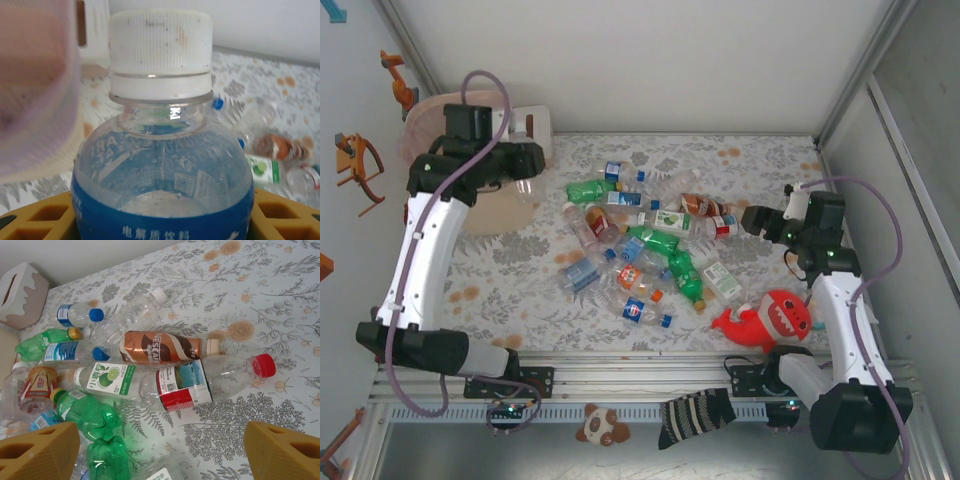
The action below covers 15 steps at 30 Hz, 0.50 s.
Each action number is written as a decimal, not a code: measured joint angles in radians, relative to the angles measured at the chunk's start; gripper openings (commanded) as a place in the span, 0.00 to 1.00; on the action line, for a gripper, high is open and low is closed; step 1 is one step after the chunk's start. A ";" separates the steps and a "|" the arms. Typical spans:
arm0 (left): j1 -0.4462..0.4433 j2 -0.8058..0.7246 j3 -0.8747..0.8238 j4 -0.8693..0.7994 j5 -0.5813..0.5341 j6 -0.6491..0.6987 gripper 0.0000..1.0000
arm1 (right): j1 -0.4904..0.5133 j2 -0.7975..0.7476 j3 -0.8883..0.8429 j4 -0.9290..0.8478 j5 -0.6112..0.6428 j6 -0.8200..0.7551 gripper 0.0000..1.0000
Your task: Put the plastic bottles in the bin
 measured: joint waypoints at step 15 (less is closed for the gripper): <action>0.246 0.198 0.259 0.177 0.023 0.044 0.53 | 0.016 0.011 0.032 -0.032 0.023 0.000 0.84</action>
